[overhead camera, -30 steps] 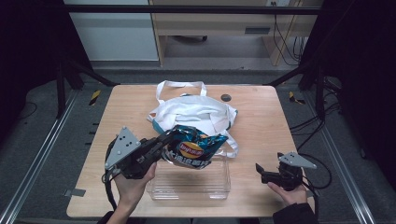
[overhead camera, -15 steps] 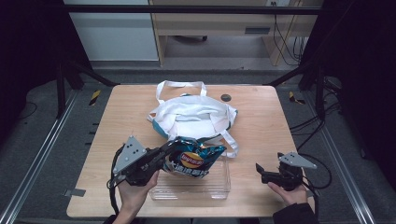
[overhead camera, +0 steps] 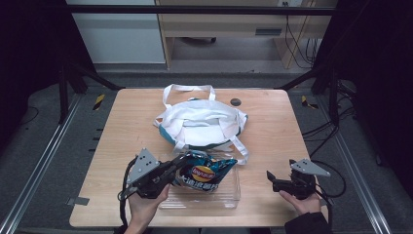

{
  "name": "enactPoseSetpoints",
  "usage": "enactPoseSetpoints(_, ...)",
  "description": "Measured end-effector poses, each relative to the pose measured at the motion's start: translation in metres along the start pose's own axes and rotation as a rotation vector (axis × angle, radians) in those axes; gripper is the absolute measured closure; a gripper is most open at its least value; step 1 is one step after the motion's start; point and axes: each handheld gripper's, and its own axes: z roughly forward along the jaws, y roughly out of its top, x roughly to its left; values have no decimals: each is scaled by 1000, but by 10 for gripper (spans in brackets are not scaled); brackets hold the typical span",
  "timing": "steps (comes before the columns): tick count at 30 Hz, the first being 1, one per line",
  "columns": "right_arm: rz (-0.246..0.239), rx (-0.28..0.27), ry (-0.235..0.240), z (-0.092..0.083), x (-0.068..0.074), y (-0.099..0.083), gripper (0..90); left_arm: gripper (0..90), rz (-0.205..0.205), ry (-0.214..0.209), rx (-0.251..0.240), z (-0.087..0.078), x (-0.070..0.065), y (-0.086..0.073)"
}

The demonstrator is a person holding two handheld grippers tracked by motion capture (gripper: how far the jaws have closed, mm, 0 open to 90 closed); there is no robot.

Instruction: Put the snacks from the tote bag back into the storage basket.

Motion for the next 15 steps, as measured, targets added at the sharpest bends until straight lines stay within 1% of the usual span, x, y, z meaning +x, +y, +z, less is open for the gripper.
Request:
enactPoseSetpoints(5,-6,0,1,0,0,0,67,897,-13,7,9,0,3,-4)
enactPoseSetpoints(10,-9,2,1,0,0,0,67,897,-34,32,21,-1,10,-7)
enactPoseSetpoints(15,-11,2,0,0,0,0,67,896,-50,66,34,-1,16,-10)
